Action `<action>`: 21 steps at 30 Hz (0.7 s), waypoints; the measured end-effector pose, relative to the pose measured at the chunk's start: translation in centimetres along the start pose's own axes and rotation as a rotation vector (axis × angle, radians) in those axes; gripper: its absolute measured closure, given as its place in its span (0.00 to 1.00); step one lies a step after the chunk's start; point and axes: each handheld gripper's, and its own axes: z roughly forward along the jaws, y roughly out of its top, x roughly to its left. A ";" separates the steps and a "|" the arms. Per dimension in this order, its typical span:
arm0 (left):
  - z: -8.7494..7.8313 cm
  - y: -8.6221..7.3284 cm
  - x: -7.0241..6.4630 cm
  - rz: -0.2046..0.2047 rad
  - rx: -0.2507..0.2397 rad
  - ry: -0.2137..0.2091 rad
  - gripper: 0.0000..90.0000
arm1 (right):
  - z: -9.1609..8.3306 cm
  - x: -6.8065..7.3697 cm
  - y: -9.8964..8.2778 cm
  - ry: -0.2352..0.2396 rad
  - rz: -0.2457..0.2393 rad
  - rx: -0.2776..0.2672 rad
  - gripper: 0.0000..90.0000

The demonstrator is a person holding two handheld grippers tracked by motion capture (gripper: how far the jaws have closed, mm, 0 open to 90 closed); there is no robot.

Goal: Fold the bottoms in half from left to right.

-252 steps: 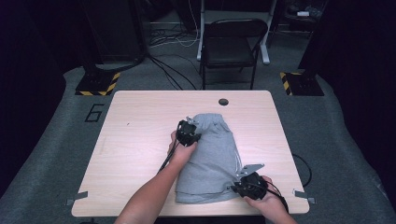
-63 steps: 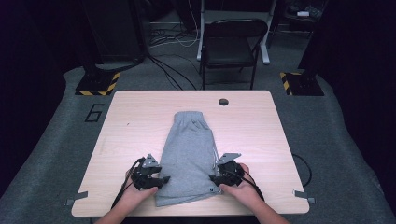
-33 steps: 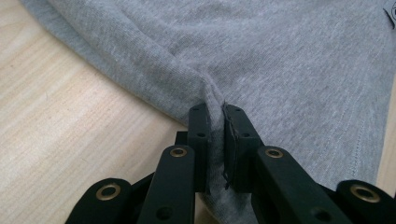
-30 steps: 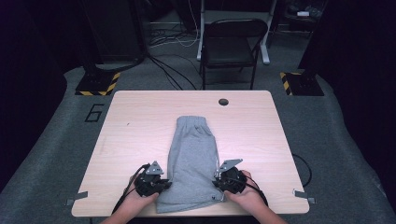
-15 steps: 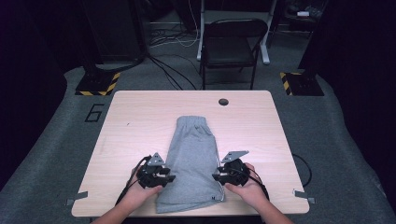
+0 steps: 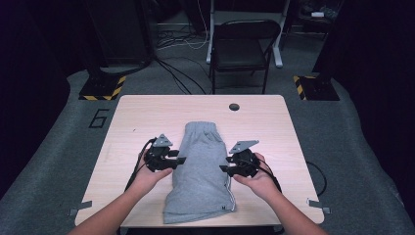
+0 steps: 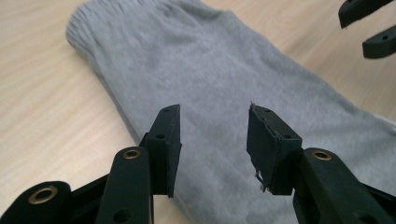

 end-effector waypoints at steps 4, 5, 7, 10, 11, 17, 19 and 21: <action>0.7 0.8 0.8 -0.021 -0.021 -0.002 0.60 | 0.5 -0.8 0.9 -0.014 0.006 -0.021 0.62; 0.9 0.9 1.0 -0.027 -0.023 -0.003 0.60 | 0.5 -0.9 1.0 -0.011 0.018 -0.016 0.62; 1.4 1.1 1.4 -0.018 -0.011 -0.002 0.60 | 0.8 -1.3 1.3 -0.018 0.031 -0.018 0.60; 2.0 1.4 1.7 -0.006 -0.005 0.006 0.60 | 1.2 -1.7 1.5 -0.015 0.041 -0.012 0.59; 2.2 1.5 1.8 -0.003 -0.005 0.011 0.60 | 1.4 -1.9 1.5 -0.022 0.046 -0.004 0.59; 3.0 2.0 2.0 -0.020 -0.010 -0.015 0.58 | 2.2 -3.2 1.7 -0.037 0.072 -0.023 0.59; 3.4 2.2 2.1 -0.015 -0.004 -0.015 0.58 | 2.4 -3.6 1.8 -0.039 0.078 -0.011 0.59; 3.6 2.4 2.3 -0.013 -0.003 -0.015 0.58 | 2.6 -4.0 1.8 -0.046 0.082 -0.012 0.59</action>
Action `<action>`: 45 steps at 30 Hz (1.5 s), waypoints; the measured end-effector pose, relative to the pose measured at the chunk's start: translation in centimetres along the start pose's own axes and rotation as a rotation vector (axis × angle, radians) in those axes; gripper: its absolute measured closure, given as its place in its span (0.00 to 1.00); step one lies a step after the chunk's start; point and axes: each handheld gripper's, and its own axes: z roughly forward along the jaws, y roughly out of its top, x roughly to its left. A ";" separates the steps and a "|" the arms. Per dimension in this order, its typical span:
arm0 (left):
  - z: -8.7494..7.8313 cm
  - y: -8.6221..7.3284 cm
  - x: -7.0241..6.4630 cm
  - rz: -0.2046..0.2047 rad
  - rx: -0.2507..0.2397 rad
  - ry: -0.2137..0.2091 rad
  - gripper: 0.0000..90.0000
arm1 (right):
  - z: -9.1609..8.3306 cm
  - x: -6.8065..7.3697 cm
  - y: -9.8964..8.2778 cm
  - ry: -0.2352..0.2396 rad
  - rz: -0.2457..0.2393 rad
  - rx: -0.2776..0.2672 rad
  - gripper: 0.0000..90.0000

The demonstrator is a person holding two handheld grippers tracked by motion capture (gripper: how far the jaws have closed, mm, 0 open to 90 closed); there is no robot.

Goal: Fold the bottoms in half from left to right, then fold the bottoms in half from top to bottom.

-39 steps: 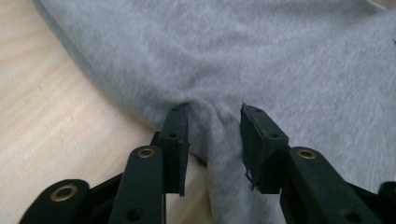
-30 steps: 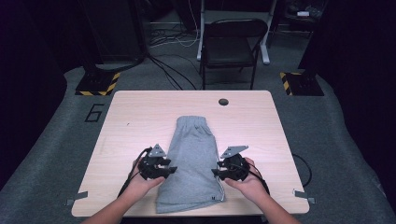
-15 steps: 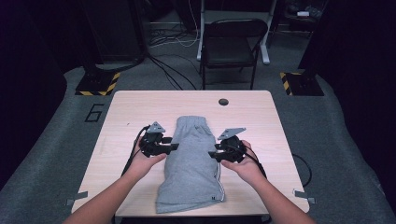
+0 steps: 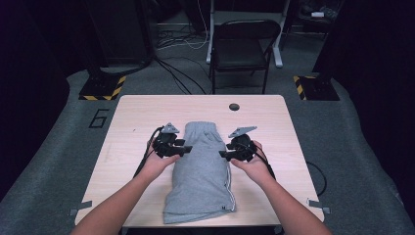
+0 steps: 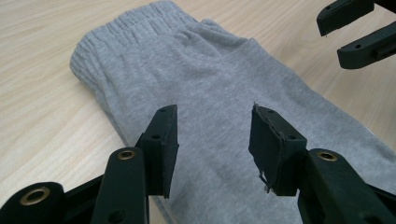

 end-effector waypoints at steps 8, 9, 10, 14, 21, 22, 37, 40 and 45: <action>0.9 0.7 0.5 -0.008 -0.015 0.001 0.59 | 1.0 -0.9 0.4 -0.012 0.000 0.009 0.60; 1.0 0.8 0.6 -0.011 -0.012 0.003 0.59 | 1.1 -0.9 0.5 -0.007 0.011 0.001 0.60; 1.1 0.8 0.6 -0.018 -0.011 0.005 0.59 | 1.1 -1.0 0.5 -0.007 0.002 -0.005 0.60; 1.7 1.1 1.1 -0.026 0.007 0.016 0.60 | 1.6 -1.2 0.7 -0.008 0.017 0.004 0.61; 2.4 1.9 1.9 -0.031 0.010 0.025 0.59 | 2.1 -2.0 2.0 -0.020 0.023 0.001 0.62; 2.5 2.0 2.0 -0.033 0.009 0.032 0.59 | 2.1 -2.1 2.2 -0.029 0.023 0.008 0.62; 5.1 1.6 4.1 -0.049 0.048 0.103 0.56 | 5.8 -3.7 2.0 -0.051 0.073 0.017 0.58; 5.4 1.3 4.5 -0.062 0.061 0.119 0.55 | 6.5 -3.7 1.8 -0.066 0.082 0.040 0.56; 6.1 0.8 4.7 -0.091 0.072 0.118 0.54 | 7.6 -3.9 1.4 -0.081 0.111 0.063 0.54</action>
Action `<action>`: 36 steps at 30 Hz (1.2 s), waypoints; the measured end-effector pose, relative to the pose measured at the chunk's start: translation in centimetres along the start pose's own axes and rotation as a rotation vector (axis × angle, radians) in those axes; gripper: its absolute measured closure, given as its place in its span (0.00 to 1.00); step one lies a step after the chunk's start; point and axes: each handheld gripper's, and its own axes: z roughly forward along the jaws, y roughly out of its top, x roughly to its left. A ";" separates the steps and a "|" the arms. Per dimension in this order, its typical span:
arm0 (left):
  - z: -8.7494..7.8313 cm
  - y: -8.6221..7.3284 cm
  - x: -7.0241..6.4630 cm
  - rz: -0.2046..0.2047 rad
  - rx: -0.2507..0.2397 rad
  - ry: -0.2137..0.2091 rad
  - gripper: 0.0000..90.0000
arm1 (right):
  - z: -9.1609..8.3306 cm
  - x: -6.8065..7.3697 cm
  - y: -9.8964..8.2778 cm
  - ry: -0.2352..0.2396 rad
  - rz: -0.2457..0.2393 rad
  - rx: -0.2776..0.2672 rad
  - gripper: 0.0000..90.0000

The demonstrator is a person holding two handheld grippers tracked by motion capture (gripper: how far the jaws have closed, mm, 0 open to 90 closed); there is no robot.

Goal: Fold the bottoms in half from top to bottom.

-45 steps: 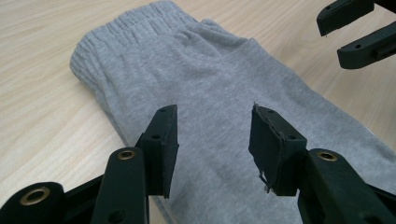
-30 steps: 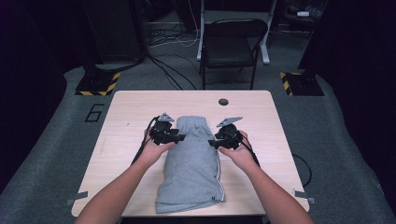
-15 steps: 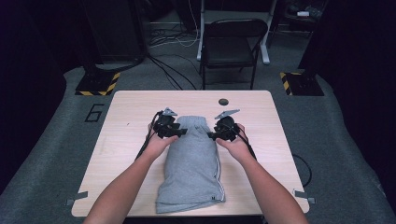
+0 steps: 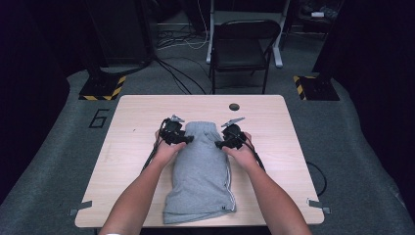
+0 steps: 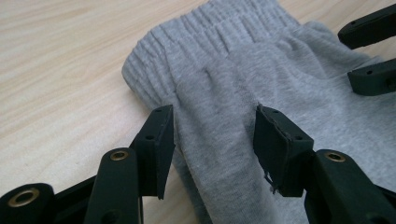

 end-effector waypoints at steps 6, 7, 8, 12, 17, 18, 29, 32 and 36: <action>0.6 -0.5 0.0 -0.019 0.021 -0.015 0.58 | 0.6 0.0 -0.3 0.011 0.013 0.023 0.56; 0.6 -0.5 0.0 -0.022 0.023 -0.023 0.61 | 0.7 0.1 -0.4 0.014 0.016 0.023 0.58; 0.8 -0.6 -0.1 -0.025 0.026 -0.034 0.65 | 0.8 0.1 -0.4 0.016 0.007 0.028 0.59; 1.3 -0.9 -0.2 -0.037 0.037 -0.044 0.73 | 0.9 0.3 -0.7 0.021 0.016 0.040 0.68; 1.3 -1.5 -0.4 -0.053 0.022 -0.065 0.82 | 0.7 0.3 -0.7 0.040 -0.005 0.052 0.82; 1.2 -1.7 -0.4 -0.077 0.019 -0.074 0.83 | 0.6 0.3 -0.7 0.045 -0.009 0.058 0.83; 0.0 -1.4 -0.6 -0.013 0.036 -0.093 0.79 | -0.5 0.2 -1.1 0.089 -0.026 0.089 0.78; -0.1 -1.2 -0.5 -0.030 0.017 -0.084 0.74 | -0.7 0.0 -0.8 0.084 -0.018 0.061 0.71; -0.3 -1.0 -0.3 -0.030 0.006 -0.067 0.71 | -0.7 -0.2 -0.4 0.075 -0.005 0.048 0.67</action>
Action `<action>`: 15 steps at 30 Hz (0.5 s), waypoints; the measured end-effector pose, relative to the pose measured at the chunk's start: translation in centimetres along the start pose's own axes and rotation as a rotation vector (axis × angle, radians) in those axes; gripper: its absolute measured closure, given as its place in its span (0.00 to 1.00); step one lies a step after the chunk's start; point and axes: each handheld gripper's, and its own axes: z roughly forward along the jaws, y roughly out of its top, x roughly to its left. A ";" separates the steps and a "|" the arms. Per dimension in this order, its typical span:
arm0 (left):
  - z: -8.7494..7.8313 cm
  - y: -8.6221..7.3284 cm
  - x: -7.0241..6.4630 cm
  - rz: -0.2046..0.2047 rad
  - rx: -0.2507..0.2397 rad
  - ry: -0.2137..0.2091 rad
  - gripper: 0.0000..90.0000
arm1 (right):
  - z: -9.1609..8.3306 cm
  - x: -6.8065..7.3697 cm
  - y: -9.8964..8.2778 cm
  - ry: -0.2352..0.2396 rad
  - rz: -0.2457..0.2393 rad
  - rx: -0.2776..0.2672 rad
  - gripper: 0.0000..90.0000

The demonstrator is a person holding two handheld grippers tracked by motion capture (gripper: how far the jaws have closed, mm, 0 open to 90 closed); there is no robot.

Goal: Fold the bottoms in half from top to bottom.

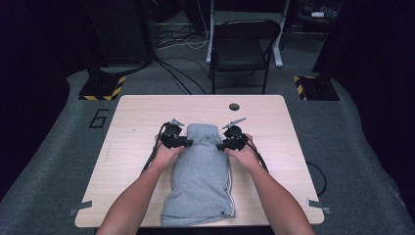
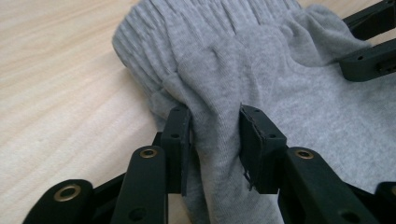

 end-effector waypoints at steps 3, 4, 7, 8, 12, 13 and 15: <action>0.0 0.0 0.0 0.011 0.010 0.013 0.71 | 0.2 -0.2 0.5 -0.010 0.009 -0.042 0.65; 0.1 0.0 0.0 0.011 0.015 0.015 0.72 | 0.3 -0.2 0.6 -0.011 0.029 -0.047 0.63; 0.1 0.0 -0.2 0.016 0.022 0.019 0.72 | 1.0 -0.5 0.9 -0.032 0.041 -0.038 0.59; 0.1 0.0 -0.2 0.021 0.025 0.021 0.73 | 1.3 -0.6 0.9 -0.032 0.038 -0.036 0.58; 0.1 -0.1 -0.2 0.020 0.035 0.019 0.73 | 2.1 -0.9 0.9 -0.050 0.058 -0.027 0.55; 0.2 -0.1 -0.2 0.020 0.033 0.021 0.73 | 2.2 -0.8 0.9 -0.059 0.072 -0.025 0.55; 0.2 -0.1 -0.2 0.024 0.032 0.021 0.73 | 2.4 -0.9 0.8 -0.061 0.059 -0.022 0.55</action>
